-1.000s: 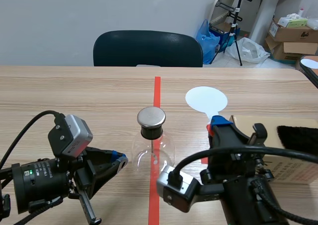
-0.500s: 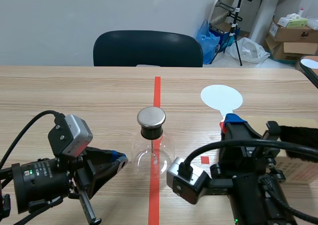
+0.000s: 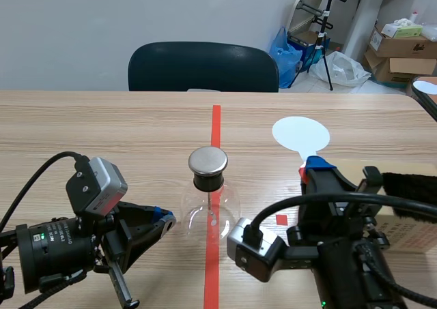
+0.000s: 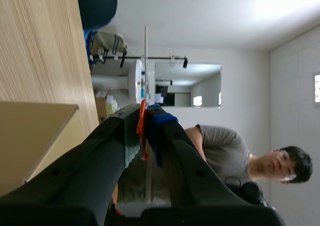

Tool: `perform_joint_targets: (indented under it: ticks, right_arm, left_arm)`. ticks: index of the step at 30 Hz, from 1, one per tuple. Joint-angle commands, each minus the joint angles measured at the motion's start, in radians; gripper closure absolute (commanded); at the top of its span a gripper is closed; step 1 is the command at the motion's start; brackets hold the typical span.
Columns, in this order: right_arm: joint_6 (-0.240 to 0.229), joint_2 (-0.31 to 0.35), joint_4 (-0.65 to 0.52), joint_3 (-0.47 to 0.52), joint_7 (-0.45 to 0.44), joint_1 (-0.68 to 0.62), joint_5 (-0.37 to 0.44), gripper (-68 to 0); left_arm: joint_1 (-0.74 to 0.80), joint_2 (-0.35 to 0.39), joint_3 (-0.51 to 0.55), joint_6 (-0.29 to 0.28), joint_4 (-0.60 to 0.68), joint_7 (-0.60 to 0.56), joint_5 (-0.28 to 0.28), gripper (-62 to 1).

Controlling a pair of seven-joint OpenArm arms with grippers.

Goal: Do the electroscope experiment

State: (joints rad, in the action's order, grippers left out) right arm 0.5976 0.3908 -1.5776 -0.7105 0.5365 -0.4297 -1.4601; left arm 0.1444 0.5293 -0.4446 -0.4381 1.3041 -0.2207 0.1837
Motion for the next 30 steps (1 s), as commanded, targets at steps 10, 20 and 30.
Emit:
perform_joint_targets:
  ticks: [10, 20, 30]
  right_arm:
    - [0.01, 0.003, -0.021, 0.005, -0.289, 0.014, -0.001, -1.0]
    - [0.01, 0.002, -0.021, 0.005, -0.444, 0.014, -0.001, -1.0]
    - [0.006, 0.002, -0.021, 0.005, -0.488, 0.014, -0.001, -1.0]
  left_arm:
    - [0.002, -0.002, 0.005, 0.002, 0.017, -0.015, 0.01, -2.7]
    - [0.002, -0.002, 0.005, 0.002, 0.017, -0.015, 0.01, -2.7]
    - [0.002, -0.002, 0.005, 0.002, 0.017, -0.014, 0.01, -2.7]
